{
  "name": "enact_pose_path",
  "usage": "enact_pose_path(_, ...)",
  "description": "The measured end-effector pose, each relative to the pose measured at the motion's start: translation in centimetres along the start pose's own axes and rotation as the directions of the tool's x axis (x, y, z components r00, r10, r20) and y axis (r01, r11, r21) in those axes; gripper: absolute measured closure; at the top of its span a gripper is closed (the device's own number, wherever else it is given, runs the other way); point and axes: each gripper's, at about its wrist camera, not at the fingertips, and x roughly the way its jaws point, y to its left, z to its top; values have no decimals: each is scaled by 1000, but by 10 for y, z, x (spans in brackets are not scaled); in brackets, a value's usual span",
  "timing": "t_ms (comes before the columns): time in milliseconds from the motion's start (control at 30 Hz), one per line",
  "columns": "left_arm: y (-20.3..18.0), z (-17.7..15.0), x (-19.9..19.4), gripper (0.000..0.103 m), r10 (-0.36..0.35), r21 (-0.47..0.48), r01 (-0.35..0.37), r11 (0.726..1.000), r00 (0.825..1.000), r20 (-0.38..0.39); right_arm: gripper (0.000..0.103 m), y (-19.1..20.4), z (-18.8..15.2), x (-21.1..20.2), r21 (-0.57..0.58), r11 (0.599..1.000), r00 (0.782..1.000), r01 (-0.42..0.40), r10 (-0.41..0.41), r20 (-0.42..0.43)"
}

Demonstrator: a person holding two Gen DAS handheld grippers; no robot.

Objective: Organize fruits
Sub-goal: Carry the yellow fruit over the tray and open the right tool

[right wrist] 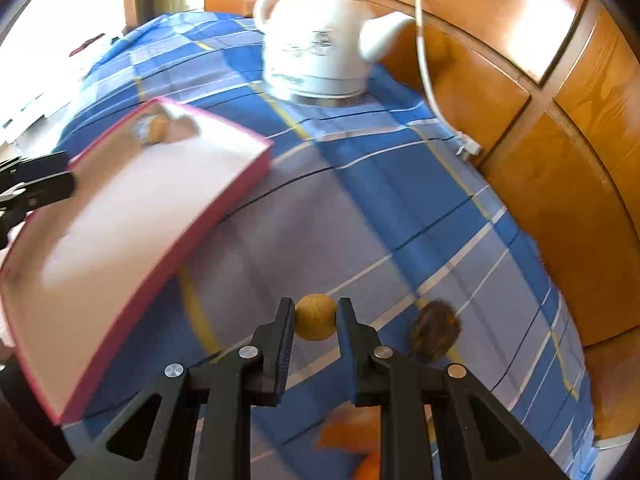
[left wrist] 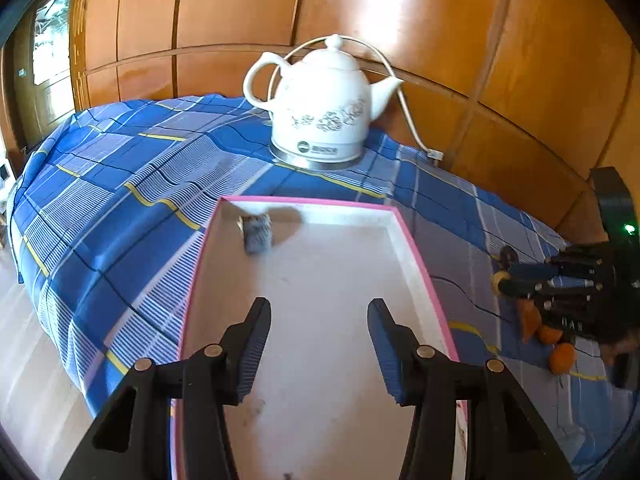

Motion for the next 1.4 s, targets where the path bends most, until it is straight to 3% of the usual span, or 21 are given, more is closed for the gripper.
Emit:
enact_pose_path(167, -6, -13, -4, 51, -7, -20, 7, 1000, 1000, -25, 82, 25, -25, -5, 47, 996, 996, -82, 83, -21)
enact_pose_path(267, -11, -21, -10, 47, 5, -23, -5, 1000, 999, -33, 82, 35, -41, 0, 72, 995, 997, -72, 75, -36)
enact_pose_path(733, -25, -39, -39, 42, 26, 6, -26, 1000, 1000, -2, 82, 31, -58, -9, 222, 973, 996, -65, 50, 69)
enact_pose_path(1100, -17, -47, -42, 41, 43, -12, -43, 999, 999, -4, 82, 46, -48, -43, 250, 960, 979, -125, 78, 190)
enact_pose_path(1400, -5, -46, -40, 39, 59, -49, -59, 997, 998, -2, 82, 69, -17, -49, 225, 953, 959, -202, 146, 243)
